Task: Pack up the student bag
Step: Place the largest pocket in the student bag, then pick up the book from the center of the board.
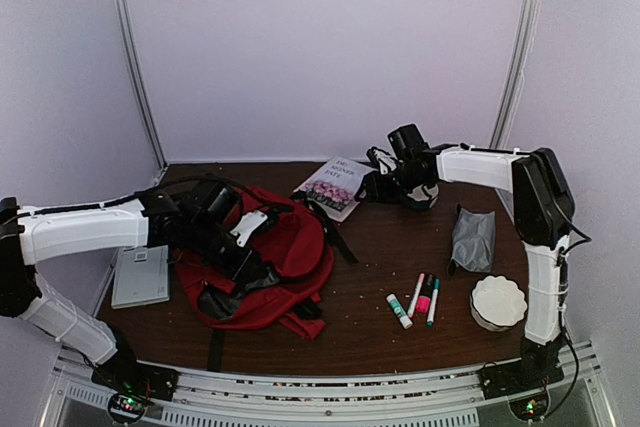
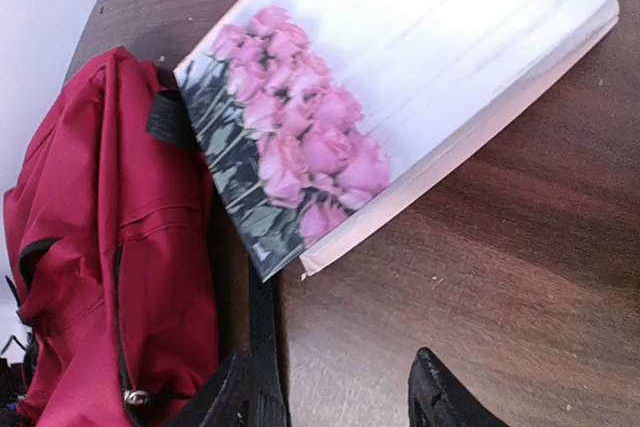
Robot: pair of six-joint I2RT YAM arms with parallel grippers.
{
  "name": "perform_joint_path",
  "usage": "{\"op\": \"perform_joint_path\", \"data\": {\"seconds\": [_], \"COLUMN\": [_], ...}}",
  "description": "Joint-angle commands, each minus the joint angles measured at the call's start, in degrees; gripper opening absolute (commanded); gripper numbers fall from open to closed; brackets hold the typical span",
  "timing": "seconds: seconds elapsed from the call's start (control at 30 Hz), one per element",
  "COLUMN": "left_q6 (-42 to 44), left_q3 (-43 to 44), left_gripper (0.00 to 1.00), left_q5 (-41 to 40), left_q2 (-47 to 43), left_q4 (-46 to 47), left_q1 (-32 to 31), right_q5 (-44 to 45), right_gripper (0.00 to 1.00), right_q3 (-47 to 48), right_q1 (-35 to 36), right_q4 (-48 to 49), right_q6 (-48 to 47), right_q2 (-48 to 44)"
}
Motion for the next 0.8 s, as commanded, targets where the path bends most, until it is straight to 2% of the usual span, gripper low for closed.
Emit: {"op": "perform_joint_path", "data": {"seconds": [0.0,0.07,0.13,0.2,0.27,0.4,0.5,0.67,0.77], "left_q6": [0.62,2.2,6.43,10.74,13.42,16.32,15.86,14.35,10.45], "left_q3": [3.07,4.19,6.81,9.99,11.89,18.95,23.96,30.76,32.96], "left_gripper": [0.0,0.11,0.3,0.41,0.47,0.52,0.56,0.58,0.58], "left_q5": [3.44,8.64,15.33,13.5,11.61,9.35,5.41,0.83,-4.13], "left_q2": [1.35,2.27,4.71,7.11,7.42,6.2,7.22,13.31,17.2], "left_q4": [2.37,0.32,-6.32,-14.7,-18.63,-18.15,-13.62,-7.7,-2.38], "left_q1": [-0.31,-0.34,-0.36,-0.59,-0.57,-0.4,0.67,4.73,6.13], "right_q5": [-9.29,-12.77,-17.0,-17.86,-18.09,-18.2,-18.13,-18.3,-18.83], "right_gripper": [0.52,0.53,0.54,0.54,0.54,0.53,0.52,0.47,0.44], "right_q3": [5.39,6.65,7.28,7.43,7.75,7.98,8.12,8.44,8.05], "right_q1": [-2.02,-2.68,-2.99,-2.97,-2.67,-2.61,-2.62,-2.53,-2.51], "right_q4": [2.74,5.61,9.52,12.17,13.77,15.9,17.13,18.22,19.49], "right_q6": [12.17,16.27,22.19,25.15,26.95,30.16,31.67,33.87,34.96], "right_q2": [6.48,9.11,11.69,12.93,13.83,15.32,16.44,17.86,18.15]}}
